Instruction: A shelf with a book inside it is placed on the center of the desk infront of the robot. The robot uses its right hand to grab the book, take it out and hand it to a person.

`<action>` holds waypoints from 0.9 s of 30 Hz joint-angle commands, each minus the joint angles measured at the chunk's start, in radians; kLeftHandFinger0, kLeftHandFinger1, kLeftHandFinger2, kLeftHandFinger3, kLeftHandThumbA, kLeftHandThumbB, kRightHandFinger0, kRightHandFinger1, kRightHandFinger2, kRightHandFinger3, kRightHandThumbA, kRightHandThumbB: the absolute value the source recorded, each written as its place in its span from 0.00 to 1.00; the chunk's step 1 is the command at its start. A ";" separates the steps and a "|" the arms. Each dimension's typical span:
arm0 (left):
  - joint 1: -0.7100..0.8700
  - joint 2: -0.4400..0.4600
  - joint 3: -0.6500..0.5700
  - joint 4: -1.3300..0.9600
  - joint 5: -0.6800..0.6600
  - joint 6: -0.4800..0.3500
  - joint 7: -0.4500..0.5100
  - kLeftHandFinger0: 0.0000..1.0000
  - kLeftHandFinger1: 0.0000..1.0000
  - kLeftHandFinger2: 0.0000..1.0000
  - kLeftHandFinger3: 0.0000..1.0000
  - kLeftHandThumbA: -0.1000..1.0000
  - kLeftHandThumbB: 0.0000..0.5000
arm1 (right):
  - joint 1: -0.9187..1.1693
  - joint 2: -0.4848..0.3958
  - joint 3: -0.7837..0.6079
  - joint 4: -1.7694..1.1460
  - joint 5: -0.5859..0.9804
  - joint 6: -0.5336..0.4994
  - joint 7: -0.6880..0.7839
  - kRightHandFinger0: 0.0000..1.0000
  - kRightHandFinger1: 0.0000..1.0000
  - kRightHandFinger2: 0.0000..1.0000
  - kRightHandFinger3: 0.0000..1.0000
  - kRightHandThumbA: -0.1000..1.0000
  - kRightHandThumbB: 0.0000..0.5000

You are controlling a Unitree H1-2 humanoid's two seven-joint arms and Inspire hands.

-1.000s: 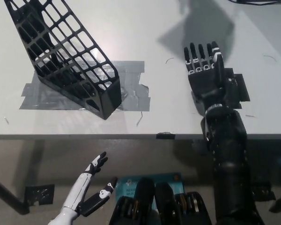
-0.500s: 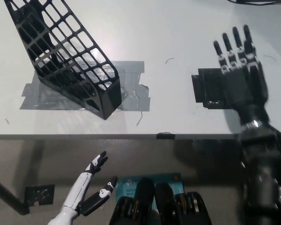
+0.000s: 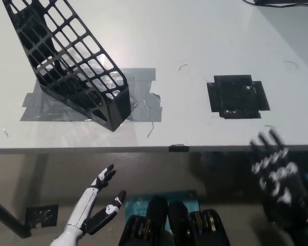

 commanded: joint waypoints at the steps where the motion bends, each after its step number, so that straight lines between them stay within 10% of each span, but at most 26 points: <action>1: 0.022 0.006 0.004 -0.019 -0.028 -0.040 0.005 1.00 1.00 1.00 1.00 0.74 0.66 | 0.039 -0.019 0.065 0.103 -0.160 -0.150 0.126 1.00 1.00 1.00 1.00 1.00 0.97; 27: 0.087 -0.013 0.019 -0.016 -0.036 -0.087 0.037 1.00 1.00 1.00 1.00 1.00 0.37 | 0.042 0.000 0.116 0.273 -0.332 -0.190 0.088 1.00 1.00 1.00 1.00 1.00 0.84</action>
